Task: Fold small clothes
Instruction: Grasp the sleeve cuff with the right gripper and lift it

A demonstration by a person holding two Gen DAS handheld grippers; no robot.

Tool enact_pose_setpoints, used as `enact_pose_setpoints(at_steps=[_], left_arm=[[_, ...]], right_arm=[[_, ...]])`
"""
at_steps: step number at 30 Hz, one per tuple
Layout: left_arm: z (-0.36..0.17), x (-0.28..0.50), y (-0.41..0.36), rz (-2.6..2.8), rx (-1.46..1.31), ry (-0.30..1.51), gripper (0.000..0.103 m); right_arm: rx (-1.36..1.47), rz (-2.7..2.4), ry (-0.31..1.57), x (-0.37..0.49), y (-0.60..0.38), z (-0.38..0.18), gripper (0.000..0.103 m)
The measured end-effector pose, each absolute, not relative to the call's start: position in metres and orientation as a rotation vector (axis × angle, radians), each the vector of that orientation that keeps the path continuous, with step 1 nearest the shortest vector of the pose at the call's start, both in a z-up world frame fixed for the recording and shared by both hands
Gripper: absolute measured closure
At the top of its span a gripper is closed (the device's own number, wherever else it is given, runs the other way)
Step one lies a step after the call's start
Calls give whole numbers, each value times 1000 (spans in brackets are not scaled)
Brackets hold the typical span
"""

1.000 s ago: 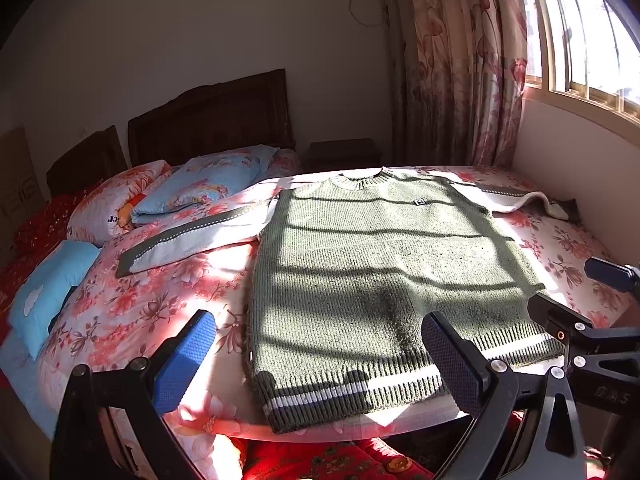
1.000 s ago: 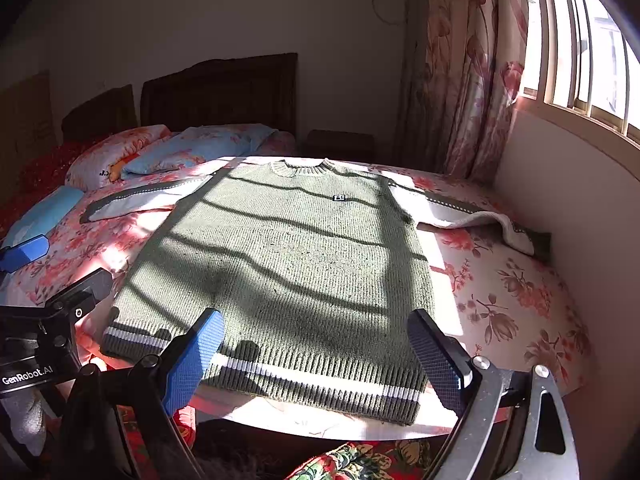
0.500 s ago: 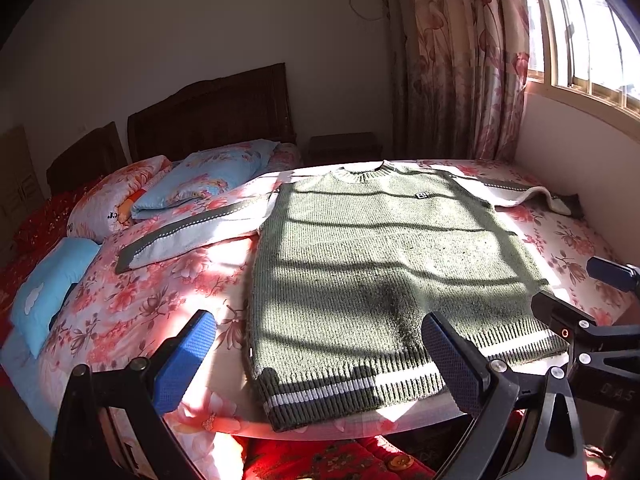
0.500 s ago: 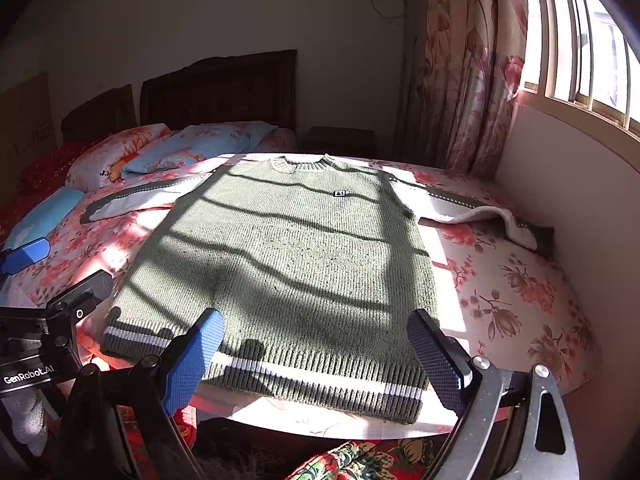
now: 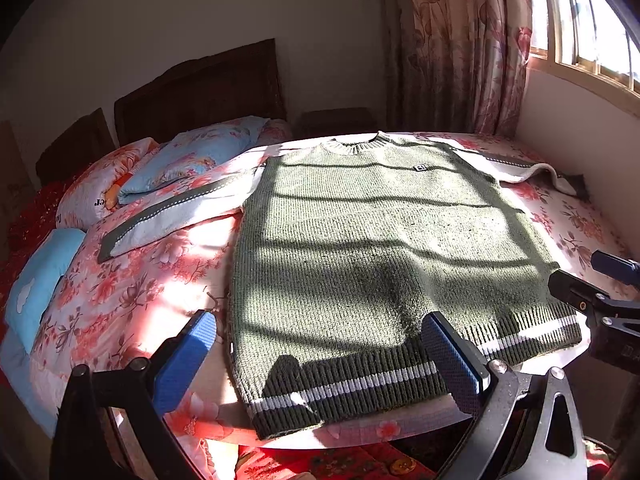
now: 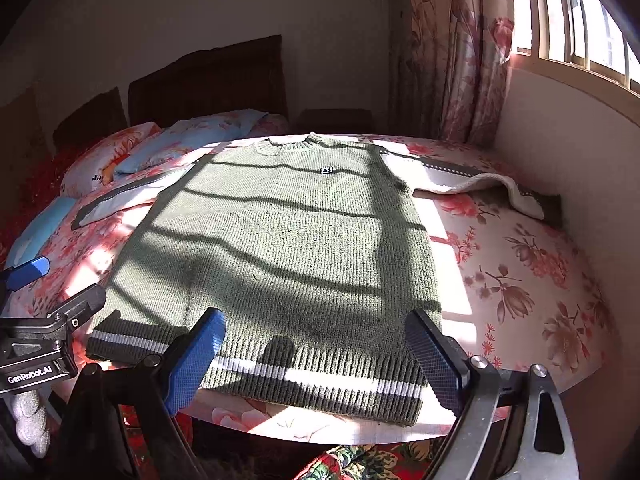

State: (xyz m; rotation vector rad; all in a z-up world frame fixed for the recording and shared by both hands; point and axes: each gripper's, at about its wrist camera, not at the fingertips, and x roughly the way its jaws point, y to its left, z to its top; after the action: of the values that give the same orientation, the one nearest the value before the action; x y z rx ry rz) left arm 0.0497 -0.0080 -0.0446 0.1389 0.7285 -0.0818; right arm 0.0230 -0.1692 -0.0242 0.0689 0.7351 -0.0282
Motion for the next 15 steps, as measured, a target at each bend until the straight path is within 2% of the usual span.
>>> enact_pose_setpoints(at_steps=[2,4,7,11,15], left_arm=[[-52,67,-13,-102,171,739,0],[-59,89,-20,-112,215,738,0],[-71,140,-29,-148,250,778,0],[-85,214,-30,-200,163,870,0],[-97,264,-23,-210,18,914,0]], right_arm=[[151,-64,783,43,-202,-33,16],[252,-111,802,62,-243,-40,22],[464,-167,814,88,-316,-51,25],[724,-200,777,122,-398,-66,29],[881,-154,728,161,-440,-74,35]])
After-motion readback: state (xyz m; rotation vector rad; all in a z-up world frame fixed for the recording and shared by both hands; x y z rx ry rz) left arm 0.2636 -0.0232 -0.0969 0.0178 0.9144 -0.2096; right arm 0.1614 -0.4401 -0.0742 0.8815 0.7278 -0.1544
